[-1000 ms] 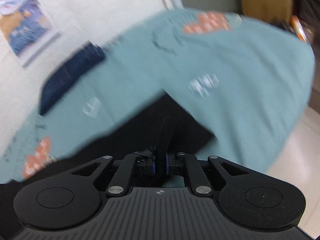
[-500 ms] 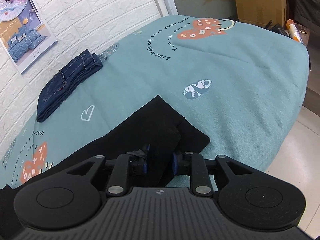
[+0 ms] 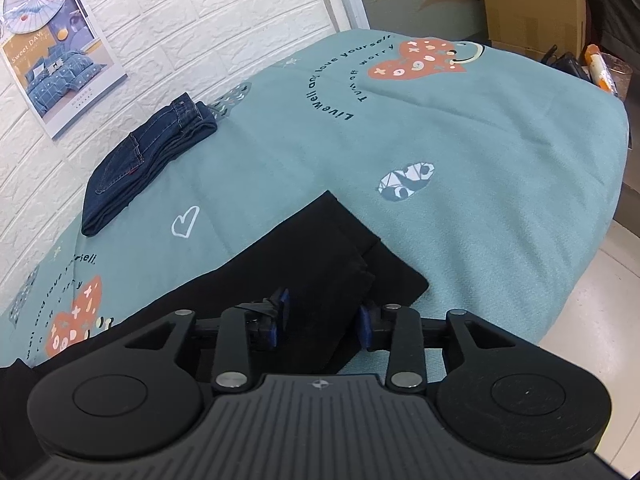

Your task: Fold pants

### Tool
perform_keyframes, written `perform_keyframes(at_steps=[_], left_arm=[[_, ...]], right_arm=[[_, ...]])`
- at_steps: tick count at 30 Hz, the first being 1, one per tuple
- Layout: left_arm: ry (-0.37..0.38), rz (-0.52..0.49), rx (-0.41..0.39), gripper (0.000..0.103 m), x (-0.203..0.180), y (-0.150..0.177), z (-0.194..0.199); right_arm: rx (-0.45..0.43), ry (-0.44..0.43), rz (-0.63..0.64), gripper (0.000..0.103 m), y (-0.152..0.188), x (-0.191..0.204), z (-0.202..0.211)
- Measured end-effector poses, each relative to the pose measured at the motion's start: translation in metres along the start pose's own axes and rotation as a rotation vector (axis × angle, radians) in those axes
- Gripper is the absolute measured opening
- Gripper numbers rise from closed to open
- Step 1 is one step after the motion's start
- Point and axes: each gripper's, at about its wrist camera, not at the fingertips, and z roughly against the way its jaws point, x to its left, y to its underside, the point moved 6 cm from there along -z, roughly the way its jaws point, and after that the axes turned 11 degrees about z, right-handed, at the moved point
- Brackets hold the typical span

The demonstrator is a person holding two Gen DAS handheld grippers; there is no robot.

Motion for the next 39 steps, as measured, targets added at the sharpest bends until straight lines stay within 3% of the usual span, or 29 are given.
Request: perform_keyframes(at_steps=[10, 18, 20, 21, 22, 25, 30, 34, 38, 39], left_arm=[[0.011, -0.124, -0.078, 0.103, -0.038, -0.043, -0.022], [-0.055, -0.221, 0.063, 0.103, -0.039, -0.030, -0.078], [-0.066, -0.262, 0.081, 0.103, -0.037, -0.025, -0.081], [-0.063, -0.270, 0.061, 0.103, -0.038, -0.026, -0.077], [-0.052, -0.275, 0.034, 0.103, -0.040, -0.031, -0.071], [-0.047, -0.292, -0.043, 0.103, -0.043, -0.051, -0.055], [-0.090, -0.282, 0.014, 0.103, -0.032, -0.044, -0.063], [-0.090, -0.222, -0.073, 0.103, -0.030, -0.040, -0.037], [-0.037, -0.218, -0.111, 0.103, -0.036, -0.037, -0.008], [-0.035, -0.215, -0.110, 0.103, -0.036, -0.035, -0.005]], right_arm=[[-0.031, 0.016, 0.015, 0.065, -0.007, -0.005, 0.006], [-0.008, 0.019, 0.000, 0.065, -0.004, -0.006, -0.003], [0.003, 0.011, -0.001, 0.054, -0.004, -0.006, -0.007], [0.007, 0.010, 0.006, 0.026, -0.004, -0.005, -0.009], [0.007, 0.016, 0.014, 0.015, -0.006, -0.004, -0.009], [-0.018, 0.040, 0.004, 0.013, -0.011, -0.011, -0.007], [-0.010, 0.041, -0.006, 0.015, -0.003, -0.017, -0.014], [-0.009, 0.024, 0.021, 0.035, -0.002, -0.014, -0.006], [-0.035, 0.020, 0.004, 0.044, -0.006, -0.018, 0.007], [-0.039, 0.017, -0.005, 0.055, -0.005, -0.020, 0.009]])
